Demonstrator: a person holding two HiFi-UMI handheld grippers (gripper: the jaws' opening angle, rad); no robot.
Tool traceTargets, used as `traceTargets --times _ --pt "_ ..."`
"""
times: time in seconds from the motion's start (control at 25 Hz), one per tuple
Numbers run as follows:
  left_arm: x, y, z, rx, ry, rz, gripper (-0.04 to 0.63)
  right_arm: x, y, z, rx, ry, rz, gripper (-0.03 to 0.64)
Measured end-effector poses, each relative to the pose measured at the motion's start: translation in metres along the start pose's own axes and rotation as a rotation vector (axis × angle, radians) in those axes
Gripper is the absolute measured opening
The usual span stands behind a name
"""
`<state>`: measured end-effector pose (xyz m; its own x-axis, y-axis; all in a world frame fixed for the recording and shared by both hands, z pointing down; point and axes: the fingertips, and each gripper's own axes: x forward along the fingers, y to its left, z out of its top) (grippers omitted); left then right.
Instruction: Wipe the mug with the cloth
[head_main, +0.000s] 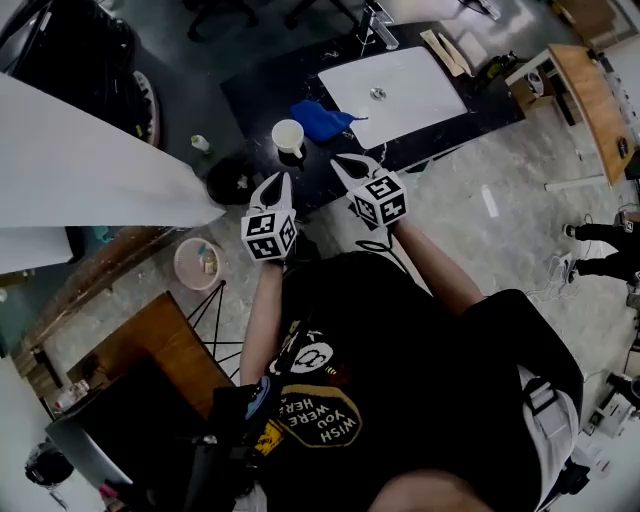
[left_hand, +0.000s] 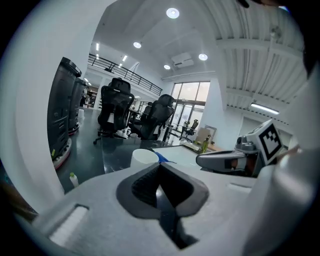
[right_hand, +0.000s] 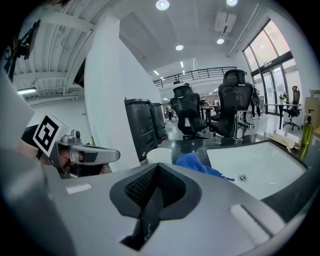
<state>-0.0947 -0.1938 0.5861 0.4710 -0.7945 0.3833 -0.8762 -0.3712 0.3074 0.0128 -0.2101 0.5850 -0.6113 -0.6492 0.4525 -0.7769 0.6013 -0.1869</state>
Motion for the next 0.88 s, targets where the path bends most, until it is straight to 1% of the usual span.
traceTargets --times 0.08,0.24,0.44,0.48,0.52,0.56,0.64,0.72,0.76,0.8,0.88 --pt "0.015 0.018 0.002 0.008 0.019 -0.008 0.003 0.02 -0.015 -0.001 -0.001 0.016 -0.034 0.002" --pt "0.042 0.052 0.004 -0.002 0.057 -0.003 0.003 0.061 -0.042 -0.003 0.011 0.062 -0.086 0.002" --pt "0.062 0.067 0.009 -0.023 0.074 0.026 0.003 0.1 -0.086 0.001 -0.033 0.114 -0.125 0.003" --pt "0.065 0.071 0.011 -0.033 0.07 0.038 0.003 0.108 -0.096 0.001 -0.044 0.131 -0.13 0.036" --pt "0.068 0.074 0.012 -0.049 0.065 0.052 0.003 0.116 -0.103 0.001 -0.053 0.152 -0.125 0.099" --pt "0.069 0.076 0.013 -0.066 0.061 0.064 0.003 0.123 -0.108 -0.001 -0.057 0.175 -0.111 0.142" --pt "0.07 0.077 0.015 -0.073 0.061 0.078 0.003 0.139 -0.113 -0.006 -0.06 0.22 -0.066 0.268" --pt "0.073 0.075 0.019 -0.064 0.061 0.081 0.003 0.155 -0.116 -0.015 -0.063 0.281 -0.014 0.374" --pt "0.074 0.074 0.02 -0.066 0.059 0.083 0.003 0.162 -0.115 -0.022 -0.075 0.324 0.012 0.413" --pt "0.075 0.074 0.02 -0.07 0.058 0.085 0.003 0.167 -0.113 -0.031 -0.1 0.364 0.038 0.416" --pt "0.075 0.076 0.02 -0.072 0.061 0.09 0.003 0.172 -0.102 -0.041 -0.175 0.391 0.096 0.375"
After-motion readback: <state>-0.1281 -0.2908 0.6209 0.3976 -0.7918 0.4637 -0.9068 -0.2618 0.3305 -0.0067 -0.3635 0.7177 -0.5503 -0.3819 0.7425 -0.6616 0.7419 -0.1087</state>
